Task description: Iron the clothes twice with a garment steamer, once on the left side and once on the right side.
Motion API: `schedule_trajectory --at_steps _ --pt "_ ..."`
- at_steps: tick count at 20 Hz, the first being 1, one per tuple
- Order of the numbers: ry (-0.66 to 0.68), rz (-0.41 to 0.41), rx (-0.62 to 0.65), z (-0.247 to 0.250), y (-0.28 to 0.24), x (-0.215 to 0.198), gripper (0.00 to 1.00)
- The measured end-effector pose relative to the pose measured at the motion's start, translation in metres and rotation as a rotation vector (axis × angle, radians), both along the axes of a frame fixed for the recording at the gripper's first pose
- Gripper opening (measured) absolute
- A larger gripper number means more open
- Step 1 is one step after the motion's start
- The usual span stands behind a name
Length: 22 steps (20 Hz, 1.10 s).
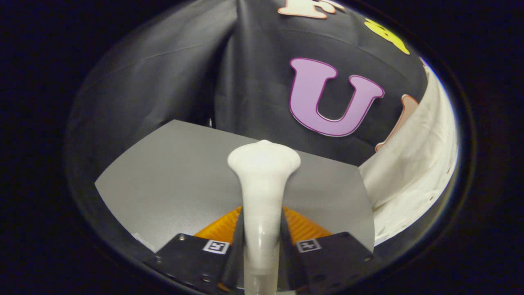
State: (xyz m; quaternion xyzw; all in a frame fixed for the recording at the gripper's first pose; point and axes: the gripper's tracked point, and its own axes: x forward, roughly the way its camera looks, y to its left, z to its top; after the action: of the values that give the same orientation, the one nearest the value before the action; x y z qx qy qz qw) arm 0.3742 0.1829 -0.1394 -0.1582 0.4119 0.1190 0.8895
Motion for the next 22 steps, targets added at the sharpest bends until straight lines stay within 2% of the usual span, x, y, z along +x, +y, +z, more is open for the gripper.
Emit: schedule_trajectory --at_steps 1,3,6,8,12,17,20,22 --pt "0.008 -0.001 0.024 -0.007 0.000 0.003 0.44" --pt "0.015 0.040 0.037 -0.008 -0.002 0.002 0.44" --pt "0.000 -0.014 0.152 -0.007 0.004 0.000 0.45" --pt "-0.071 -0.040 0.198 0.003 0.003 0.006 0.43" --pt "-0.259 -0.005 0.308 0.053 -0.003 0.006 0.39" --pt "-0.349 0.100 0.353 0.083 0.000 -0.008 0.38" --pt "-0.405 0.200 0.340 0.091 0.002 -0.020 0.37" --pt "-0.480 0.236 0.413 0.113 0.004 -0.028 0.37"
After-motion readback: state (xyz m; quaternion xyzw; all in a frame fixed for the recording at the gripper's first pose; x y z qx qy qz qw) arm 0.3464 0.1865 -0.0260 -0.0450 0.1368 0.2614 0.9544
